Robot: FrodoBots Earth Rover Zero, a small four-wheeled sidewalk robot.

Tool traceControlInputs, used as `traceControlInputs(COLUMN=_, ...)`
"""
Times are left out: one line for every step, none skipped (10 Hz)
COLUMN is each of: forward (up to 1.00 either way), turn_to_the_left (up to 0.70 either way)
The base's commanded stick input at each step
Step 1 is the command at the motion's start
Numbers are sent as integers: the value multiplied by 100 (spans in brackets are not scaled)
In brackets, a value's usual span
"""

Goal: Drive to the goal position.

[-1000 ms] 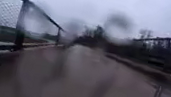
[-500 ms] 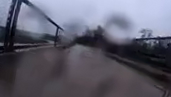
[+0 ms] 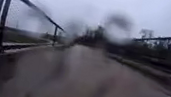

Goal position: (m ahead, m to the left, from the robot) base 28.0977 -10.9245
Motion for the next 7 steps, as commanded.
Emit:
traceControlInputs(forward=70, turn_to_the_left=0)
traceControlInputs(forward=70, turn_to_the_left=0)
traceControlInputs(forward=70, turn_to_the_left=0)
traceControlInputs(forward=70, turn_to_the_left=0)
traceControlInputs(forward=70, turn_to_the_left=0)
traceControlInputs(forward=70, turn_to_the_left=0)
traceControlInputs(forward=70, turn_to_the_left=0)
